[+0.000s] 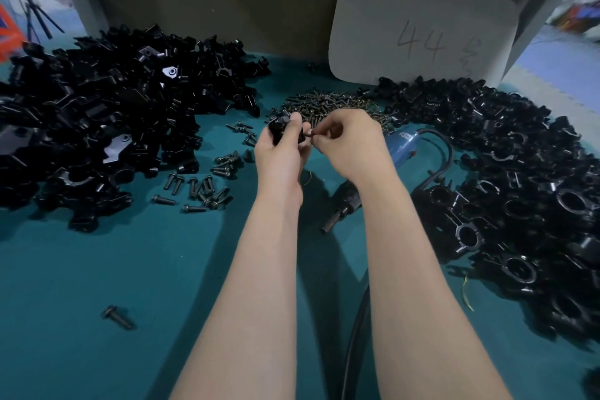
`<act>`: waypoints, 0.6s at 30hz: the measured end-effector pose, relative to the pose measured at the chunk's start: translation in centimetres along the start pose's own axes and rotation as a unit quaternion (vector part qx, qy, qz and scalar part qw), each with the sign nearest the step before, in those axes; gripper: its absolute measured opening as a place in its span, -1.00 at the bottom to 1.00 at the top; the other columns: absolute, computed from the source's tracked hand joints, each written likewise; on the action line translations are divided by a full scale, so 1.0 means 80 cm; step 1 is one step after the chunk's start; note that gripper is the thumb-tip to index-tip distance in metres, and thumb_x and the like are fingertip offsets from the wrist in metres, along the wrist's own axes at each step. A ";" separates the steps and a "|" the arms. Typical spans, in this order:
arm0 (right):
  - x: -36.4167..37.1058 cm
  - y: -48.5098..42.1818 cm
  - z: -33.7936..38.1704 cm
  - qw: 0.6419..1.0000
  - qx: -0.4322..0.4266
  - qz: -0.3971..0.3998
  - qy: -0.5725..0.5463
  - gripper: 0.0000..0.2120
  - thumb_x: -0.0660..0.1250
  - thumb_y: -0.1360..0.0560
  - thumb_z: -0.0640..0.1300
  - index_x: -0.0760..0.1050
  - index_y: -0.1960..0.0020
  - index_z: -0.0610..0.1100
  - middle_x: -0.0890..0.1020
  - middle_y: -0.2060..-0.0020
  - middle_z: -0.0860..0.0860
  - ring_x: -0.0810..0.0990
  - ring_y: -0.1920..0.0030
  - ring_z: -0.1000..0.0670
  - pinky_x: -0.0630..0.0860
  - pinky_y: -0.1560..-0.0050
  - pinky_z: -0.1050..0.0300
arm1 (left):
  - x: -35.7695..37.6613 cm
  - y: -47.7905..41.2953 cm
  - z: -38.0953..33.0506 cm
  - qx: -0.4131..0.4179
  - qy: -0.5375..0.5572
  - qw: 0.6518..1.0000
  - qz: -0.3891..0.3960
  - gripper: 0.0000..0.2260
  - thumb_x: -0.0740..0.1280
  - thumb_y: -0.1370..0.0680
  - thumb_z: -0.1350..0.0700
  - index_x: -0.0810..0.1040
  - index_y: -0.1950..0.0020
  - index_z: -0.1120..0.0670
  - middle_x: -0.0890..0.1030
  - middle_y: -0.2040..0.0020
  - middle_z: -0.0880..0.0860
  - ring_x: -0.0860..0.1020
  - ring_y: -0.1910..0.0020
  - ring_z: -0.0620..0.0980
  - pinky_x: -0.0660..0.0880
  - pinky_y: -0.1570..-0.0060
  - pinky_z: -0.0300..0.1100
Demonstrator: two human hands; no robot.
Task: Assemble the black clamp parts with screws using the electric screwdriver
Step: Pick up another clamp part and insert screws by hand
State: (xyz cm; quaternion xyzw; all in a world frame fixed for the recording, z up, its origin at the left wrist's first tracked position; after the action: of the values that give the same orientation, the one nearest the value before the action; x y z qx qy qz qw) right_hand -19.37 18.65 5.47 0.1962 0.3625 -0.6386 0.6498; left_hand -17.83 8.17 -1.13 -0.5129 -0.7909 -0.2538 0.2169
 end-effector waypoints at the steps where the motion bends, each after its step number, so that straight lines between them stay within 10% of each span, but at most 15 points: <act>1: 0.001 0.001 0.001 1.000 0.002 0.001 0.006 -0.89 0.33 -0.49 -0.22 0.55 0.16 -0.04 0.49 0.38 0.12 0.43 0.37 0.16 0.31 0.41 0.43 | 0.000 0.001 -0.002 0.013 -0.020 1.000 -0.005 -0.91 0.31 -0.60 0.17 0.47 0.10 0.10 0.58 0.11 0.09 0.55 0.14 -0.03 0.54 -0.07 -0.13; 8: 0.008 0.005 0.015 0.999 -0.003 -0.023 0.030 -0.91 0.26 -0.52 -0.17 0.53 0.12 -0.12 0.61 0.18 -0.09 0.55 0.17 -0.09 0.42 0.23 0.18 | 0.003 0.007 -0.017 0.086 -0.157 0.984 -0.022 -0.94 0.34 -0.58 0.12 0.51 0.04 0.08 0.60 0.11 0.01 0.54 0.08 -0.03 0.50 -0.03 -0.14; 13: 0.015 0.004 0.016 0.999 -0.002 0.017 -0.048 -0.96 0.30 -0.53 -0.21 0.48 0.05 -0.09 0.63 0.17 -0.05 0.60 0.21 0.03 0.42 0.38 0.45 | -0.010 0.001 -0.010 0.035 -0.082 0.995 -0.047 -0.91 0.32 -0.60 0.12 0.48 0.09 0.08 0.57 0.09 0.09 0.51 0.20 -0.03 0.46 0.26 -0.24; 18: 0.019 0.005 0.013 1.000 0.009 -0.012 -0.014 -0.88 0.24 -0.57 -0.13 0.51 -0.03 -0.14 0.64 0.07 -0.11 0.58 0.10 -0.06 0.45 0.17 0.15 | -0.010 0.003 -0.008 0.042 -0.086 0.994 -0.053 -0.87 0.34 -0.59 0.12 0.45 0.14 0.06 0.56 0.12 0.08 0.51 0.21 -0.02 0.46 0.18 -0.17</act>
State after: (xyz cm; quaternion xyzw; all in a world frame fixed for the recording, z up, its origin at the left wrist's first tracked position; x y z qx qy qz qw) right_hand -18.88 16.92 4.97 0.1886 0.3501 -0.6520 0.6455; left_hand -17.29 7.30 -1.03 -0.4805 -0.8425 -0.1870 0.1557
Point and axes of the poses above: each hand's wrist, its own y-axis away from the middle knuckle, its own x-axis out of the palm, z = x × y, the point moved 8 cm from there along -y, towards the middle knuckle
